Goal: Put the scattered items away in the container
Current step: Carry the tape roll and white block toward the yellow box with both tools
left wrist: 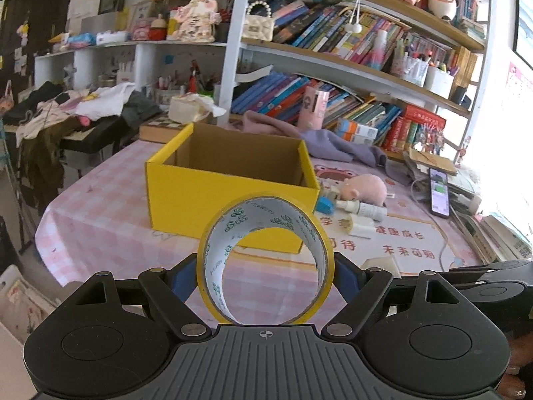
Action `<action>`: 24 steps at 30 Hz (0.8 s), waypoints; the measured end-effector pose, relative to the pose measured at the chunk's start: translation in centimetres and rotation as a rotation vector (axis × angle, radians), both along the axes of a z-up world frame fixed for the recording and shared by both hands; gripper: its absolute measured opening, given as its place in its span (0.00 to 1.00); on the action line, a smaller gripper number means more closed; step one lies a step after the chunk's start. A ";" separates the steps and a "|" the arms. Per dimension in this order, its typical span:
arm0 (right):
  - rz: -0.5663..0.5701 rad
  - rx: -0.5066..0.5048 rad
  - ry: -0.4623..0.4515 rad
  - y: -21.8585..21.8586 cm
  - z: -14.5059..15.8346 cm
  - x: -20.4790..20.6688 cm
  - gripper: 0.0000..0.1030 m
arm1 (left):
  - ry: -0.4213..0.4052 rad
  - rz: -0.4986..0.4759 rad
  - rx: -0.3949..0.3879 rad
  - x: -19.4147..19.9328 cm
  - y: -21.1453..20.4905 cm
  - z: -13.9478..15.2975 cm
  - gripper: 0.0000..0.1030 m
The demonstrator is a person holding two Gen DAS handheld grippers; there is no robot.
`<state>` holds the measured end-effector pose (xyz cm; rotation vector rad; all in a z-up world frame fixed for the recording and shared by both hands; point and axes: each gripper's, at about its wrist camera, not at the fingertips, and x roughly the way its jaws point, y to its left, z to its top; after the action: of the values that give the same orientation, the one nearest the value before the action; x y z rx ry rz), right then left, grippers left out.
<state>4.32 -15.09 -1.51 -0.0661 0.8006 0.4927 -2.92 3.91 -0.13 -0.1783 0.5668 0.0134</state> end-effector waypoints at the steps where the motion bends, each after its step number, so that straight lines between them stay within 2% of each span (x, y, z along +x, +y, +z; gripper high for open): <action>1: 0.005 0.000 0.002 0.2 0.0 0.0 0.23 | 0.002 0.006 0.000 -0.1 0.2 0.0 0.81; 24: 0.094 0.002 0.010 4.7 -0.1 0.5 0.23 | 0.021 0.082 -0.003 -0.4 3.7 -0.4 0.81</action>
<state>4.79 -10.38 -1.65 -0.0998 0.8088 0.5832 -3.27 7.57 -0.51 -0.2047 0.5801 0.0937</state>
